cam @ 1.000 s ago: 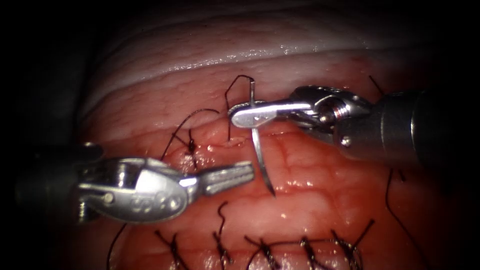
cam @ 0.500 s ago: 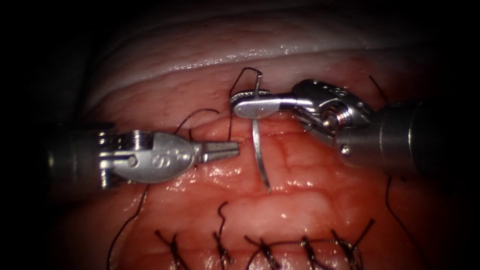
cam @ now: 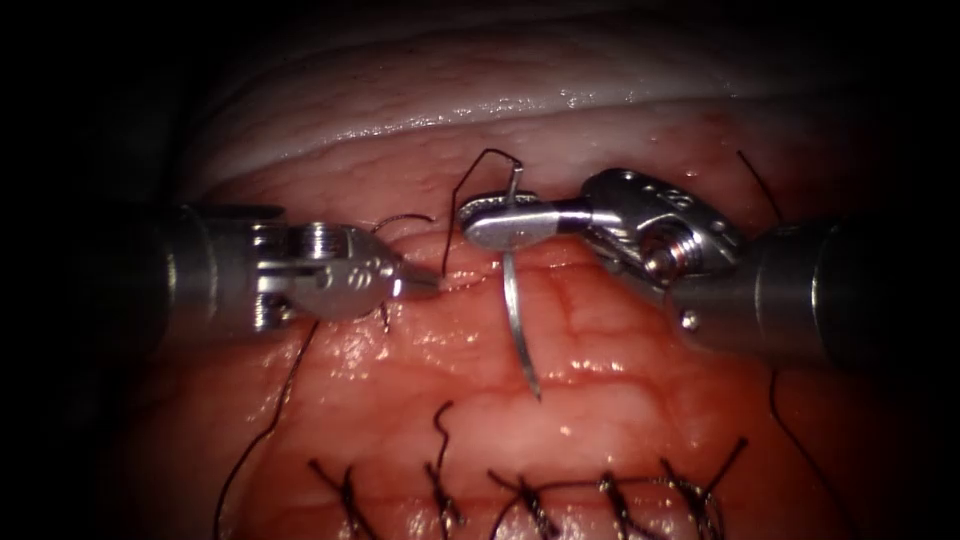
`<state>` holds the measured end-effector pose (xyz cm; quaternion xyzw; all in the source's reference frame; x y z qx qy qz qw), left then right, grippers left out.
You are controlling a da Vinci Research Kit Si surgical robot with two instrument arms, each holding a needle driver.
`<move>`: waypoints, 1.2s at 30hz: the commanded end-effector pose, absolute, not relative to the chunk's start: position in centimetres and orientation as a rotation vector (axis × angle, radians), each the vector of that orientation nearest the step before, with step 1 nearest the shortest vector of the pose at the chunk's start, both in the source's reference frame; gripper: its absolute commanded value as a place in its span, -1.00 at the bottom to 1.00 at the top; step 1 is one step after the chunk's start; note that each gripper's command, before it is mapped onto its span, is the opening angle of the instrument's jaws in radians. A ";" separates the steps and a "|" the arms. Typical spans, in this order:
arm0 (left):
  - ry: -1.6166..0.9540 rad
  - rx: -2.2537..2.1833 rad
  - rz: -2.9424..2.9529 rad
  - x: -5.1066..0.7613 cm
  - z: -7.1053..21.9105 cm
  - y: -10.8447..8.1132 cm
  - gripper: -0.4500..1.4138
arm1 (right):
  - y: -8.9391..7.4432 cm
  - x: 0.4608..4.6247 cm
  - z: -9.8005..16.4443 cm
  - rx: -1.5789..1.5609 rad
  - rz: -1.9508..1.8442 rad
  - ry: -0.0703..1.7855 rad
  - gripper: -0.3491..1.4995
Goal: Wound Closure
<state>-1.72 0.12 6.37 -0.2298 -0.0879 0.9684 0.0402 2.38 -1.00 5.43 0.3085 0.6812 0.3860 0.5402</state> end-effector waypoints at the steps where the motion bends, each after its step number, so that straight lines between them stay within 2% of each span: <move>1: -0.266 -0.702 2.968 -1.77 6.4 0.1 -1.00 | -1.0 2.46 5.5 0.731 0.915 1.622 -1.00; 10: -0.560 -0.709 2.948 -1.83 6.6 0.0 -1.00 | -1.0 2.56 5.5 0.593 0.828 1.668 -1.00; 18: -0.600 -0.785 2.884 -1.88 6.6 0.0 -1.00 | -0.8 2.60 5.6 0.463 0.737 1.696 -1.00; 19: -0.598 -0.793 2.879 -1.89 6.6 0.0 -0.86 | -0.8 2.61 5.7 0.446 0.725 1.698 -1.00; 22: -0.595 -0.815 2.866 -1.89 6.6 0.0 -0.75 | -0.8 2.63 5.7 0.410 0.703 1.700 -1.00; 23: -0.590 -0.825 2.860 -1.89 6.6 0.0 -0.41 | -0.7 2.65 5.7 0.385 0.689 1.705 -1.00; 27: -0.581 -0.842 2.836 -1.88 6.6 0.1 -0.35 | -0.7 2.68 5.8 0.325 0.653 1.712 -1.00; 35: -0.572 -0.825 2.825 -1.89 6.6 0.0 -0.35 | -0.6 2.75 5.8 0.195 0.570 1.727 -1.00; 36: -0.573 -0.822 2.821 -1.87 6.6 0.0 -0.41 | -0.6 2.77 5.8 0.140 0.539 1.729 -1.00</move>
